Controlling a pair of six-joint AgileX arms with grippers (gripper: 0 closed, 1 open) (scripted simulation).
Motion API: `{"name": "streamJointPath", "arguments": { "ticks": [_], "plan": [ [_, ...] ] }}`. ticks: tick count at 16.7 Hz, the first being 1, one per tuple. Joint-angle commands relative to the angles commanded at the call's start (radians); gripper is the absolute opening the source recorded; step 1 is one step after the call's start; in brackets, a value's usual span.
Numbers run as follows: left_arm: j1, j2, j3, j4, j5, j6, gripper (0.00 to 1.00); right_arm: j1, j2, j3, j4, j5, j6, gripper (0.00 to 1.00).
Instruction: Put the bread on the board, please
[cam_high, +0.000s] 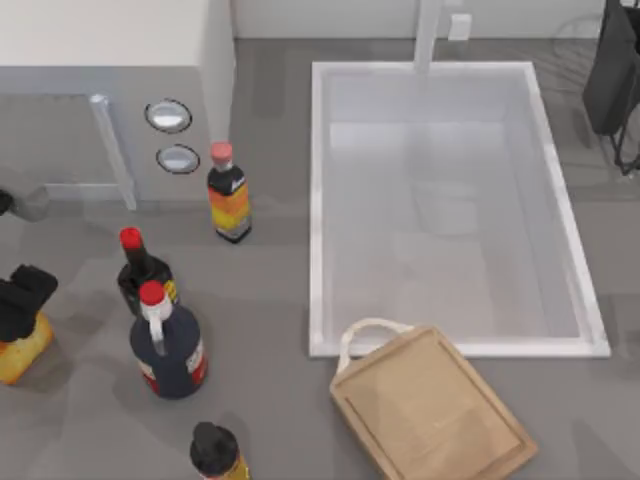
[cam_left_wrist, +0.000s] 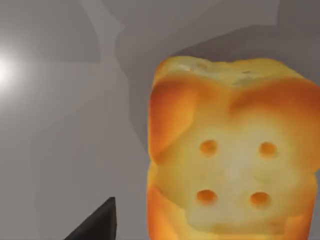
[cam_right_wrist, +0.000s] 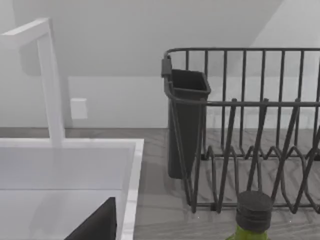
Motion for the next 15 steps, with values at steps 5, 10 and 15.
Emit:
{"name": "streamJointPath", "arguments": {
  "ticks": [5, 10, 15],
  "plan": [
    [0.007, 0.094, 0.083, -0.059, -0.004, 0.038, 1.0, 0.0, 0.0, 0.0, 0.0, 0.0, 0.0, 1.0],
    [0.004, 0.1, 0.067, -0.04, -0.004, 0.035, 1.0, 0.0, 0.0, 0.0, 0.0, 0.0, 0.0, 1.0],
    [0.007, 0.177, -0.033, 0.15, -0.004, 0.039, 1.0, 0.0, 0.0, 0.0, 0.0, 0.0, 0.0, 1.0]
  ]
}}
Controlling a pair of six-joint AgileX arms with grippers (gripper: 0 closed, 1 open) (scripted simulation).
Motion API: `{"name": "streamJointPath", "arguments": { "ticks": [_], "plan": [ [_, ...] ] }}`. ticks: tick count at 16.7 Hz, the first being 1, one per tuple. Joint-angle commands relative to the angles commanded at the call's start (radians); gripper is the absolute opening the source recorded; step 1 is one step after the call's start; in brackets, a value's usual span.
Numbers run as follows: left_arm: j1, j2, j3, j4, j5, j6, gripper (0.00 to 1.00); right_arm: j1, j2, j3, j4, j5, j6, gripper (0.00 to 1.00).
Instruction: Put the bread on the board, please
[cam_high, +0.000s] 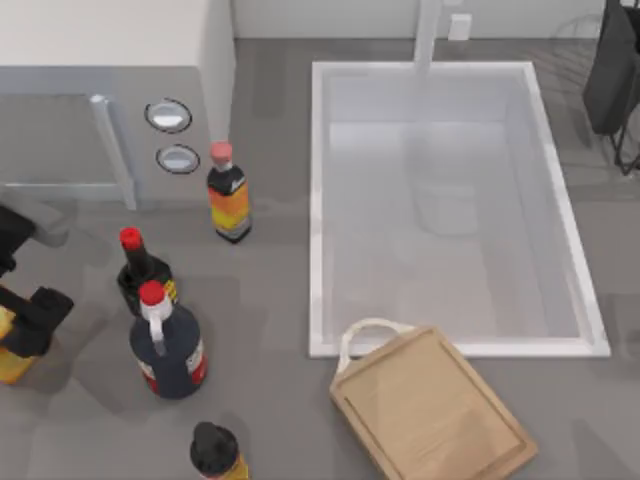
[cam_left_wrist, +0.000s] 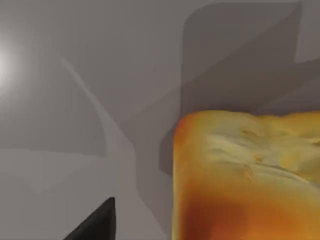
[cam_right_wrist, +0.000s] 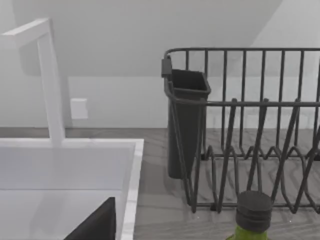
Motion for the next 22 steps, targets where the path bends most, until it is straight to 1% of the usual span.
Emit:
{"name": "streamJointPath", "arguments": {
  "ticks": [3, 7, 20, 21, 22],
  "plan": [
    [0.002, 0.037, -0.044, 0.071, 0.0, 0.002, 1.0, 0.0, 0.0, 0.0, 0.0, 0.0, 0.0, 1.0],
    [0.002, 0.038, -0.046, 0.073, 0.0, 0.003, 1.0, 0.0, 0.0, 0.0, 0.0, 0.0, 0.0, 1.0],
    [0.002, 0.038, -0.046, 0.073, 0.0, 0.003, 0.02, 0.0, 0.0, 0.0, 0.0, 0.0, 0.0, 1.0],
    [0.002, 0.038, -0.046, 0.073, 0.0, 0.003, 0.0, 0.0, 0.0, 0.0, 0.0, 0.0, 0.0, 1.0],
    [0.002, 0.038, -0.046, 0.073, 0.0, 0.003, 0.0, 0.0, 0.0, 0.0, 0.0, 0.0, 0.0, 1.0]
  ]
}}
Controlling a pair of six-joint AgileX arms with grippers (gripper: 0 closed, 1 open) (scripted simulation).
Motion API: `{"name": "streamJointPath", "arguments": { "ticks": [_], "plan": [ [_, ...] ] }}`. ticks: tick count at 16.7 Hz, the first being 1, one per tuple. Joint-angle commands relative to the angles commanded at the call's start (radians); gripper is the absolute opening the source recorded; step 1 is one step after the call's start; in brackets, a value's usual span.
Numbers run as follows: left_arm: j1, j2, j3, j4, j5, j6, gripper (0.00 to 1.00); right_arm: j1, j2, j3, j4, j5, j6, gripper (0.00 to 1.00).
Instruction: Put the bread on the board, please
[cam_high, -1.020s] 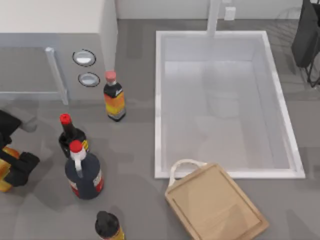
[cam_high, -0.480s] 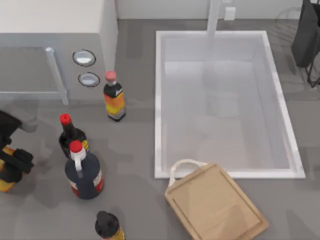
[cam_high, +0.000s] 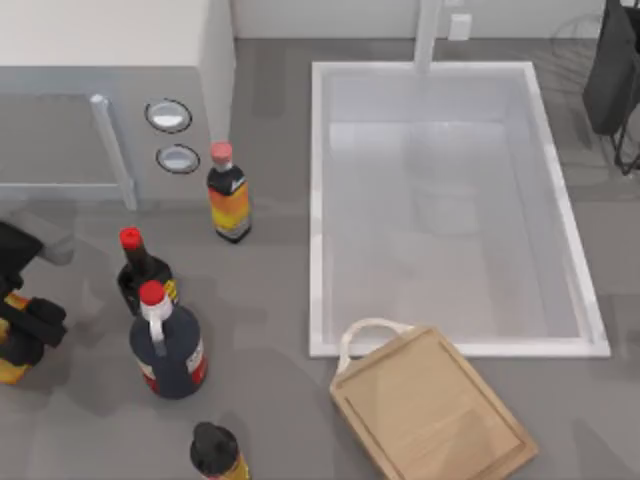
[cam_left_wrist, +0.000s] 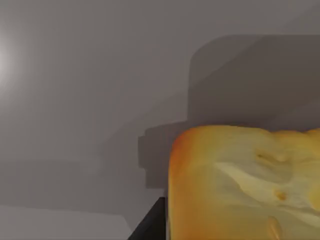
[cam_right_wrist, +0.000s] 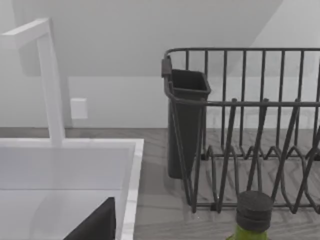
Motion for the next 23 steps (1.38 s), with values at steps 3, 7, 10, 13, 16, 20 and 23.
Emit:
{"name": "streamJointPath", "arguments": {
  "ticks": [3, 7, 10, 13, 16, 20, 23],
  "plan": [
    [0.0, 0.0, 0.0, 0.0, 0.0, 0.0, 0.0, 0.0, 0.0, 0.0, 0.0, 0.0, 0.0, 1.0],
    [-0.002, -0.002, 0.001, 0.0, 0.001, 0.001, 0.0, 0.0, 0.0, 0.0, 0.0, 0.0, 0.0, 1.0],
    [0.0, -0.013, 0.032, -0.04, 0.001, 0.001, 0.0, 0.0, 0.0, 0.0, 0.0, 0.0, 0.0, 1.0],
    [-0.002, -0.055, 0.109, -0.167, 0.0, 0.001, 0.0, 0.0, 0.0, 0.0, 0.0, 0.0, 0.0, 1.0],
    [-0.005, -0.106, 0.194, -0.318, 0.0, 0.0, 0.0, 0.0, 0.0, 0.0, 0.0, 0.0, 0.0, 1.0],
    [-0.005, -0.152, 0.253, -0.402, 0.0, -0.005, 0.0, 0.0, 0.0, 0.0, 0.0, 0.0, 0.0, 1.0],
    [-0.003, -0.148, 0.25, -0.399, 0.0, -0.003, 0.0, 0.0, 0.0, 0.0, 0.0, 0.0, 0.0, 1.0]
  ]
}}
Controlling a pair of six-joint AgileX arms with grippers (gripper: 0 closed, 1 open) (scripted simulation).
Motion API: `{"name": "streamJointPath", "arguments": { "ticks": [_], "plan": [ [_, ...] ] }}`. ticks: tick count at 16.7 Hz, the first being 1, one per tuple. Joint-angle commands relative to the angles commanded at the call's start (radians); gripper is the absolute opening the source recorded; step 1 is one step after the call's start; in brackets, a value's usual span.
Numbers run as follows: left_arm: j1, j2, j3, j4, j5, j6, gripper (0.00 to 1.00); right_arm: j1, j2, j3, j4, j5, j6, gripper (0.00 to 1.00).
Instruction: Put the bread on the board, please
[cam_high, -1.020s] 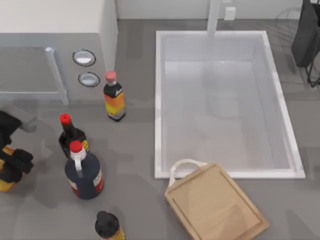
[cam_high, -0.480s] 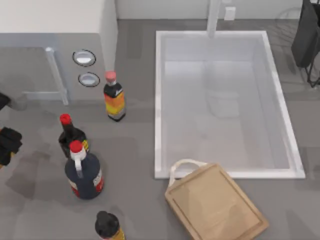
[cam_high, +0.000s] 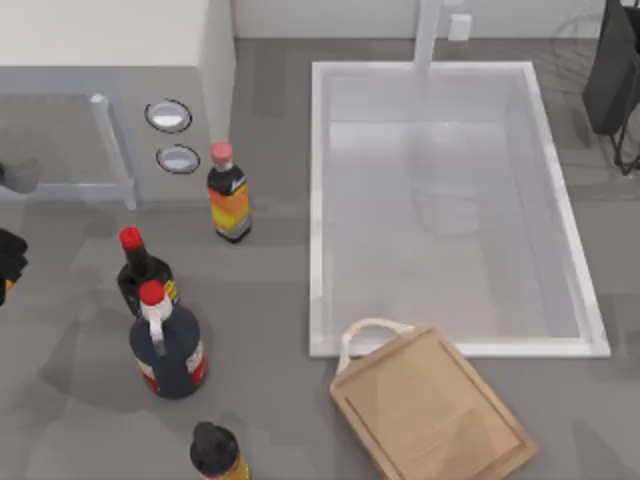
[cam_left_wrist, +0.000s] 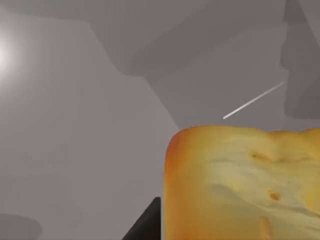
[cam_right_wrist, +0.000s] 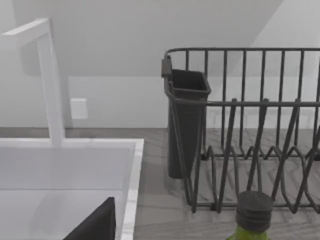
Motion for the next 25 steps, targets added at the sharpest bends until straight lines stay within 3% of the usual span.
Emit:
{"name": "streamJointPath", "arguments": {
  "ticks": [3, 7, 17, 21, 25],
  "plan": [
    [-0.033, -0.022, 0.032, 0.003, -0.001, -0.032, 0.0, 0.0, 0.0, 0.0, 0.0, 0.0, 0.0, 1.0],
    [-0.21, -0.04, 0.184, 0.026, -0.002, -0.218, 0.0, 0.0, 0.0, 0.0, 0.0, 0.0, 0.0, 1.0],
    [-0.869, 0.278, 0.521, -0.006, 0.031, -1.197, 0.0, 0.0, 0.0, 0.0, 0.0, 0.0, 0.0, 1.0],
    [-1.012, 0.419, 0.563, -0.046, 0.022, -1.463, 0.0, 0.0, 0.0, 0.0, 0.0, 0.0, 0.0, 1.0],
    [-1.066, 0.498, 0.575, -0.069, 0.0, -1.564, 0.0, 0.0, 0.0, 0.0, 0.0, 0.0, 0.0, 1.0]
  ]
}}
